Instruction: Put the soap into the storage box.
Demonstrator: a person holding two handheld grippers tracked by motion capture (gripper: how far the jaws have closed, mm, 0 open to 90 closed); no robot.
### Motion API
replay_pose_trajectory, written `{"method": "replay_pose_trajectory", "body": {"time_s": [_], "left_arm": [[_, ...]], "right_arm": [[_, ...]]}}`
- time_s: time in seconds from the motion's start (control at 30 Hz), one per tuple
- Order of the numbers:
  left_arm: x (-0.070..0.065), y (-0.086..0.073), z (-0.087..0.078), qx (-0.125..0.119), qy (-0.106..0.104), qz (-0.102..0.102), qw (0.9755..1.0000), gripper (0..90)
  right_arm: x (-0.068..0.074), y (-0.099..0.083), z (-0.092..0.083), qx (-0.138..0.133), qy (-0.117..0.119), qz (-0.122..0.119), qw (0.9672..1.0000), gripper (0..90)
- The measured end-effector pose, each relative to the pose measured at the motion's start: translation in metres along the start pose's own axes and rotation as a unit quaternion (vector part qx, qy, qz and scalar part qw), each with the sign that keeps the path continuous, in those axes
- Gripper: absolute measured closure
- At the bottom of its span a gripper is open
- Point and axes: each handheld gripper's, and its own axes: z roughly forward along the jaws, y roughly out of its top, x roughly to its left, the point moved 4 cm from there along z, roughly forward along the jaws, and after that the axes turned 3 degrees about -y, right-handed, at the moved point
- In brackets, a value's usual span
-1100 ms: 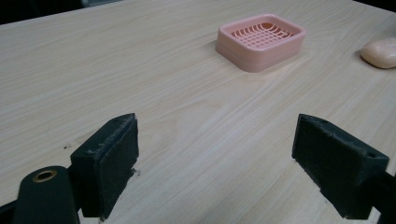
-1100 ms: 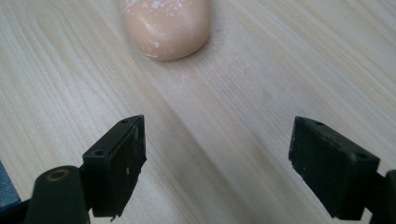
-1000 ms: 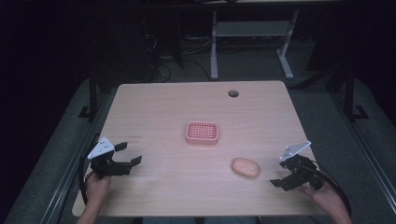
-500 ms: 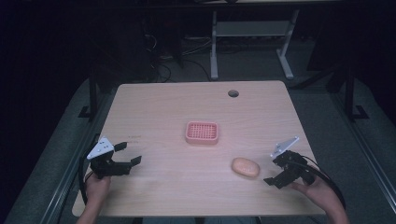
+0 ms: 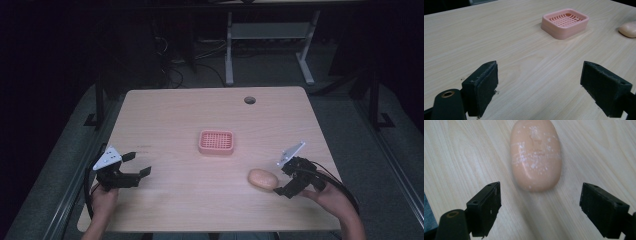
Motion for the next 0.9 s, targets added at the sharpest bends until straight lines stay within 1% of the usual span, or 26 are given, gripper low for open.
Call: {"method": "replay_pose_trajectory", "body": {"time_s": [0.1,0.2,0.23,0.3,0.47,0.5,0.57,0.8,0.9], "left_arm": [[0.000,0.000,0.000,0.001,-0.002,0.000,1.0000,14.3],[0.000,0.000,0.001,0.000,-0.002,0.001,1.0000,14.3],[-0.001,0.000,0.001,0.001,-0.001,-0.002,1.0000,14.3],[0.000,0.000,0.000,0.001,-0.002,0.000,1.0000,14.3],[0.000,0.000,0.000,0.001,-0.002,0.001,1.0000,14.3],[0.000,0.000,0.000,0.000,-0.002,0.000,1.0000,14.3],[0.000,0.000,0.000,0.001,-0.002,0.001,1.0000,14.3],[-0.001,0.000,0.001,-0.001,-0.003,-0.002,1.0000,14.3],[-0.001,0.000,0.001,0.002,-0.003,0.000,1.0000,14.3]], "right_arm": [[0.001,0.007,0.004,0.003,0.002,-0.010,0.9999,17.3],[0.002,0.011,0.005,0.004,0.005,-0.013,0.9999,19.6],[0.002,0.012,0.006,0.006,0.005,-0.013,0.9999,19.3],[0.002,0.016,0.008,0.007,0.007,-0.018,0.9998,19.6],[0.004,0.024,0.012,0.016,0.007,-0.029,0.9994,20.0],[0.005,0.027,0.012,0.021,0.004,-0.031,0.9993,20.1],[0.005,0.030,0.013,0.020,0.003,-0.035,0.9992,20.4],[0.005,0.035,0.020,0.027,0.007,-0.043,0.9987,21.4],[0.007,0.038,0.024,0.030,0.009,-0.046,0.9985,21.7]]}}
